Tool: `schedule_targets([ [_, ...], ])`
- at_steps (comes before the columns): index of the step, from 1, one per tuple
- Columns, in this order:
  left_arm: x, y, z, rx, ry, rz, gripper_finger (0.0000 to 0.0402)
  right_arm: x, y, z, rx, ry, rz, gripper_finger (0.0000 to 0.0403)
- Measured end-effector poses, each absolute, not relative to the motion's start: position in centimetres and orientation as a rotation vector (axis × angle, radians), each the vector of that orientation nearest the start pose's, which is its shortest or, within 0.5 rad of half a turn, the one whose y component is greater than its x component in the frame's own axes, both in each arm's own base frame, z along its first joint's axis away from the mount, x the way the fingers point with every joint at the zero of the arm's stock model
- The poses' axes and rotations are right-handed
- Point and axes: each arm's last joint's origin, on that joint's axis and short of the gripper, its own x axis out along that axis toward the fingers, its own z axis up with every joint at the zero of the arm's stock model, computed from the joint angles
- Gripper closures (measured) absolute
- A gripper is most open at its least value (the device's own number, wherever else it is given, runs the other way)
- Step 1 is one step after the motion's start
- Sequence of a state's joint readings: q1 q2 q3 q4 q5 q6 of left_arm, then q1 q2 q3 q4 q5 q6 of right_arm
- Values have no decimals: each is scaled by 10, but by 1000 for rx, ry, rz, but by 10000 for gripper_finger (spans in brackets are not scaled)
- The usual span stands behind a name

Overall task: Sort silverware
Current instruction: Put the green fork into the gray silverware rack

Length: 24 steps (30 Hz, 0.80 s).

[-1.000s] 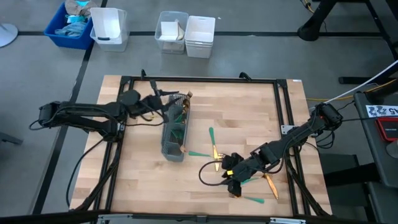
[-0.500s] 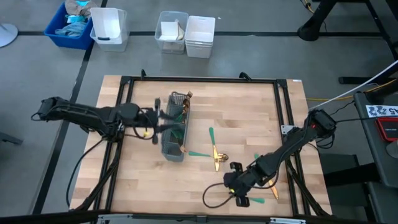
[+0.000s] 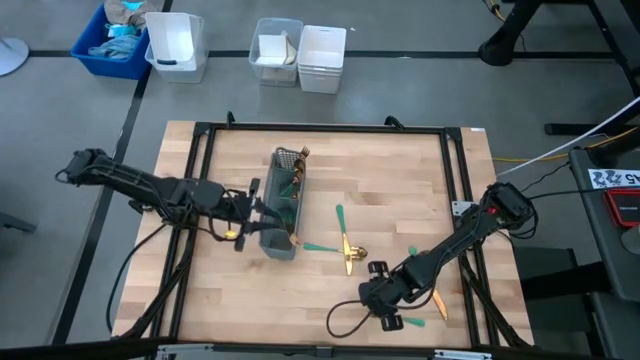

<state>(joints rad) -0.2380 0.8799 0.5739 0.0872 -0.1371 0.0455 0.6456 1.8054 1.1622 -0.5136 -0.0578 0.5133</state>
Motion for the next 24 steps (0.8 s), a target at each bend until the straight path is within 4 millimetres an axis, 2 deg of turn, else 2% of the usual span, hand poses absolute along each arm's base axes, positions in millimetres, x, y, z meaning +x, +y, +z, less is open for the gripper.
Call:
schedule_targets([
  [10,193,-44,269,40,217,-106,304,287,217,159,70,1244,387,258],
  [24,193,-44,269,37,217,-106,304,297,206,160,59,1222,459,258],
])
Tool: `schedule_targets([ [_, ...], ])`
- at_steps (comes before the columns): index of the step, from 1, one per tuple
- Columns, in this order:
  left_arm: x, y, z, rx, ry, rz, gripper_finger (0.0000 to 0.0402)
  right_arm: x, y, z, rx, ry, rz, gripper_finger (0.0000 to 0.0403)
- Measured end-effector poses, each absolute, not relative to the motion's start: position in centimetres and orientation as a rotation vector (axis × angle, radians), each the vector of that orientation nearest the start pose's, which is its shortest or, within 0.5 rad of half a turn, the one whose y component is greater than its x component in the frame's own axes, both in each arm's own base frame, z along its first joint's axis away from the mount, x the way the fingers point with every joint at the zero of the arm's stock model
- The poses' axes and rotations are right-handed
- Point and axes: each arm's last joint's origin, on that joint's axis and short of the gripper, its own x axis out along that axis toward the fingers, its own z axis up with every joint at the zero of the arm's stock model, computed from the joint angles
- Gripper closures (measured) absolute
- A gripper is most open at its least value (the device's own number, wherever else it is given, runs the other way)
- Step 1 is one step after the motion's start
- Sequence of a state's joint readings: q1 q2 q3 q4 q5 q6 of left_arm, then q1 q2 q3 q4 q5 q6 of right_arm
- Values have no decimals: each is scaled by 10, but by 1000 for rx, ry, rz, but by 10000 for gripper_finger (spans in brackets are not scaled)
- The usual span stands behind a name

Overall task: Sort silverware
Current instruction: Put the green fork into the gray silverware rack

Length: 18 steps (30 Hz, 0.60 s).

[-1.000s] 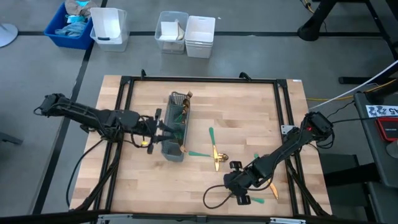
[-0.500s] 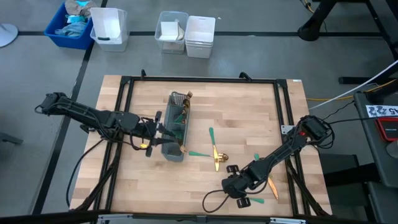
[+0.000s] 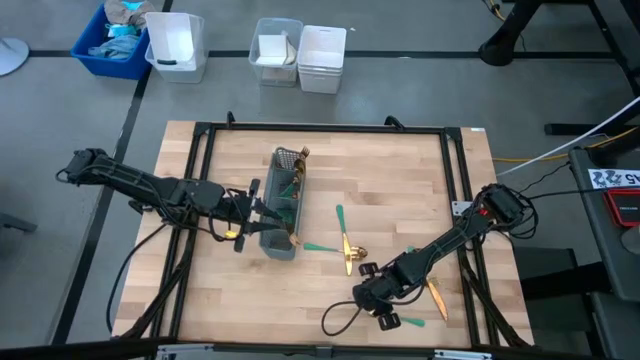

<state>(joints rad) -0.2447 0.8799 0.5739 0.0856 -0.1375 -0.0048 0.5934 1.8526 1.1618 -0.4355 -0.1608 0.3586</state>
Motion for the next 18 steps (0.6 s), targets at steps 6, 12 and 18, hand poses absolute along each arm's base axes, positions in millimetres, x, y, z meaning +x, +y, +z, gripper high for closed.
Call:
schedule_targets([
  [6,192,-44,269,38,220,-106,304,301,211,148,68,1230,530,258],
  [12,192,-44,267,27,242,-104,304,303,213,141,71,1239,540,258],
  [18,192,-44,267,1,243,-100,304,303,214,141,85,1244,568,272],
])
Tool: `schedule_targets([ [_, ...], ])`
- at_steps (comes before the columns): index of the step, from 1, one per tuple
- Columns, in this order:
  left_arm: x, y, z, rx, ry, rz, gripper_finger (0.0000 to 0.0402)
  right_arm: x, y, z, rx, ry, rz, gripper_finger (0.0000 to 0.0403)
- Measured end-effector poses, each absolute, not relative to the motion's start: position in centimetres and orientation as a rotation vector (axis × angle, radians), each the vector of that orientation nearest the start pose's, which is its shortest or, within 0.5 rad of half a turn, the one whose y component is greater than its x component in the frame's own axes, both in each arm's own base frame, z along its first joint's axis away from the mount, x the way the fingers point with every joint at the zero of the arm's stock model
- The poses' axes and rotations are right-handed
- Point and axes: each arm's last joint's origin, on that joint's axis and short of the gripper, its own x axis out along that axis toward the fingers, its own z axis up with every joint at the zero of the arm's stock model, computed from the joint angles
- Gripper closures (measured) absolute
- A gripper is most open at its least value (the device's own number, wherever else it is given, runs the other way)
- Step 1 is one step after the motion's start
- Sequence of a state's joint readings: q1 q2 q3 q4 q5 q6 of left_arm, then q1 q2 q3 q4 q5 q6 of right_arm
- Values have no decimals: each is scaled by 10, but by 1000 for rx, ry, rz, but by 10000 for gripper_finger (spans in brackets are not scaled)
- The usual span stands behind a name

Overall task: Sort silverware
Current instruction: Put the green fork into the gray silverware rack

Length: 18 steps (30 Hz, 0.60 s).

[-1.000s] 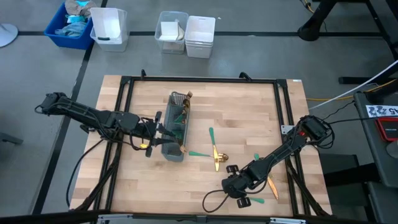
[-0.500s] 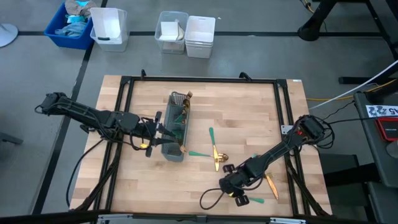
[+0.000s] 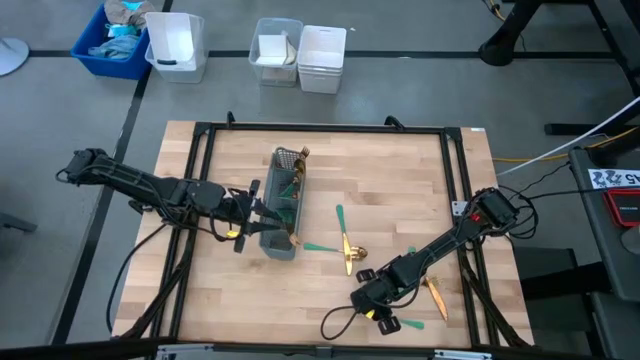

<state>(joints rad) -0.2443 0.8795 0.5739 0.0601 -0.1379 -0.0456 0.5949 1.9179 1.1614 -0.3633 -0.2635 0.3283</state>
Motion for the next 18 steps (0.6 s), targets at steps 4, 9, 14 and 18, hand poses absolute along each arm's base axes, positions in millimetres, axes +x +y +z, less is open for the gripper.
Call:
schedule_targets([
  [4,192,-44,267,1,244,-100,304,303,214,141,85,1247,567,306],
  [9,192,-44,267,1,243,-100,304,303,214,141,85,1249,567,358],
  [14,192,-44,268,-8,235,-100,304,303,214,141,89,1250,562,396],
  [18,190,-43,271,-15,217,-100,304,304,211,142,97,1243,523,391],
])
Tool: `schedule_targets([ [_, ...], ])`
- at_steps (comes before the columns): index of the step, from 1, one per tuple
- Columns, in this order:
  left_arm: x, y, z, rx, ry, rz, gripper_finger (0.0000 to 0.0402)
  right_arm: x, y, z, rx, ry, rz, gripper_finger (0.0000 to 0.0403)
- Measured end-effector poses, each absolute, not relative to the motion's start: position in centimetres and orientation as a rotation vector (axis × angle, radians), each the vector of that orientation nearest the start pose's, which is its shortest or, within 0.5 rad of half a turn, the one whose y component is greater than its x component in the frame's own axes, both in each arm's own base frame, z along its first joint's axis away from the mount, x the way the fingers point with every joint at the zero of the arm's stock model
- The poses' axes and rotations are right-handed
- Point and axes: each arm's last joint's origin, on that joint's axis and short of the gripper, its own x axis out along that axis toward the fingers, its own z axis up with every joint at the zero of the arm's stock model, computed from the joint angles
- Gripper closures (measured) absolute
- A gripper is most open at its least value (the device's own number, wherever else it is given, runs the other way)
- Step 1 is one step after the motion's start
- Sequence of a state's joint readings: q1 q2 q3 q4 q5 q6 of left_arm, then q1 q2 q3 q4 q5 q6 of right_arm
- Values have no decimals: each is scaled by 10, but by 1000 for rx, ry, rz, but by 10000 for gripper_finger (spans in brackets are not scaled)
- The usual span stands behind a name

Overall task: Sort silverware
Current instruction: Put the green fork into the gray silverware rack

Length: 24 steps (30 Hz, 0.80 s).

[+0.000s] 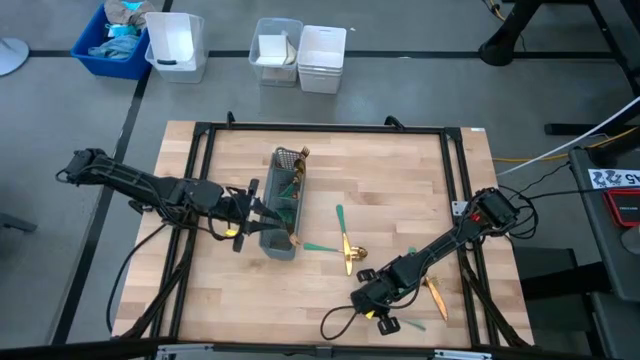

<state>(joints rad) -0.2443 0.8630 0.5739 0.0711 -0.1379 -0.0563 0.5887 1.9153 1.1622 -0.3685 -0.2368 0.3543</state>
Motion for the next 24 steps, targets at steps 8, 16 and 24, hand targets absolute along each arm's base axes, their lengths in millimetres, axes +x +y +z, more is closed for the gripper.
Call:
schedule_targets([
  [8,164,-35,295,-39,70,-71,304,335,189,176,87,1153,436,396],
  [16,134,-27,314,-22,-69,-43,304,378,151,264,-218,984,306,399],
  [24,122,-24,317,65,-96,-33,304,408,103,364,-537,631,-3,399],
])
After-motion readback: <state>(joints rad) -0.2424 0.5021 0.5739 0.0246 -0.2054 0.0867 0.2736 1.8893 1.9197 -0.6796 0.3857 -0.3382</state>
